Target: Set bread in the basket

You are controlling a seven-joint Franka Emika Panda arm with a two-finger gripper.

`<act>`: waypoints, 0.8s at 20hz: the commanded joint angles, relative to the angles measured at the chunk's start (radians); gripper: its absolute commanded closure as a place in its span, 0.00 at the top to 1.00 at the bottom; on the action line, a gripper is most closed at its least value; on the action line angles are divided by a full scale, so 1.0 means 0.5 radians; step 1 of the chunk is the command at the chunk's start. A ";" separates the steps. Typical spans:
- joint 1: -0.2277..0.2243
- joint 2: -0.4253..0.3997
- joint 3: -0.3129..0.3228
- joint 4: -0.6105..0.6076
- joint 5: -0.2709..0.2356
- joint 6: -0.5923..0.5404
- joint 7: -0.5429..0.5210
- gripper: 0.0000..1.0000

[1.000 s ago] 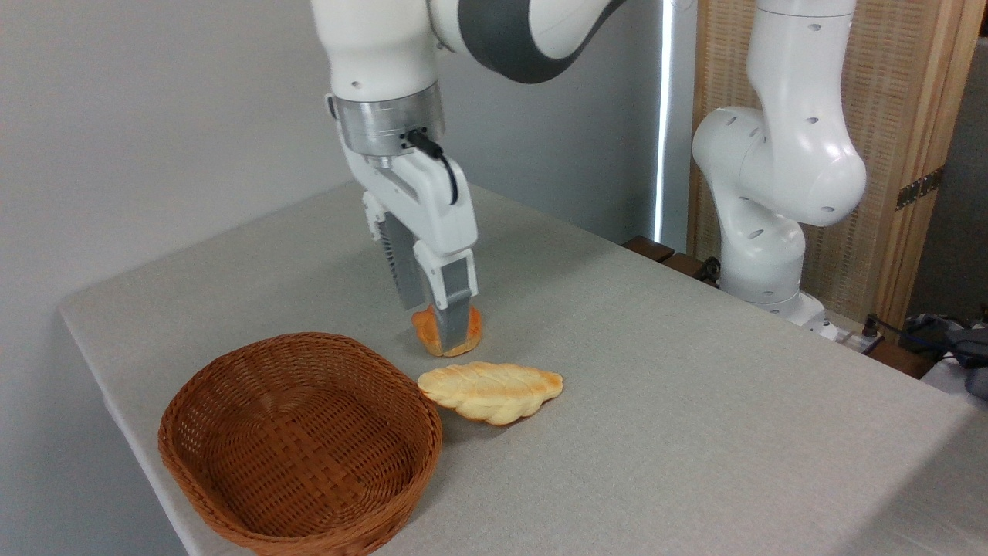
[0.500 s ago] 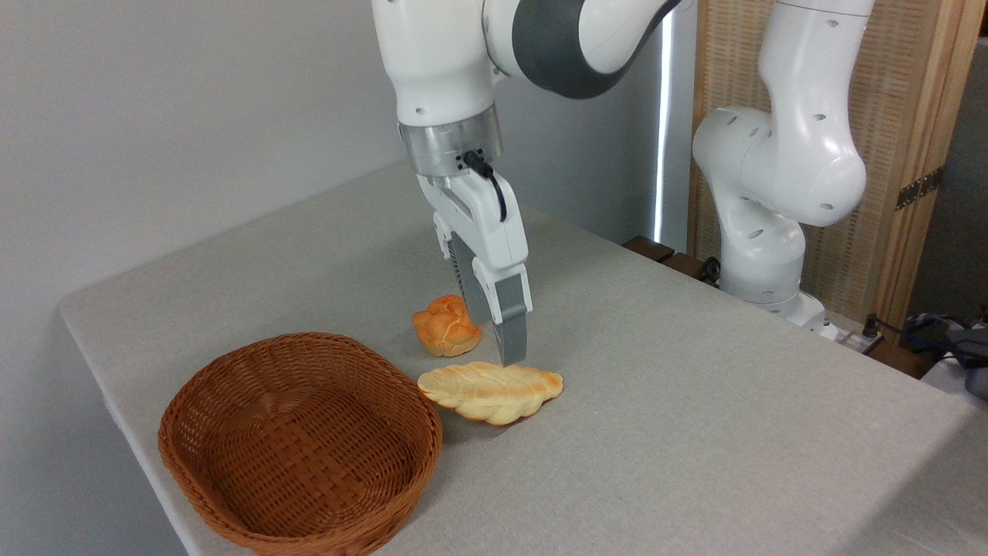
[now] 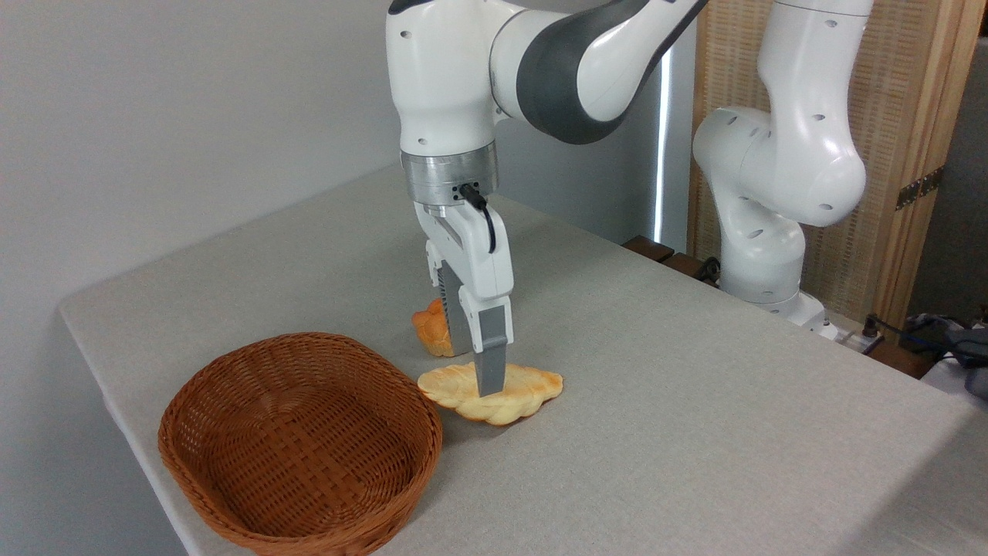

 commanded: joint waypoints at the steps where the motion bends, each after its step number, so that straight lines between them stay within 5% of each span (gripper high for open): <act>1: -0.037 0.019 0.010 -0.034 0.028 0.132 0.021 1.00; 12: -0.046 0.078 0.010 -0.034 0.031 0.212 0.024 1.00; 16: -0.050 0.078 0.010 -0.034 0.076 0.209 0.024 0.61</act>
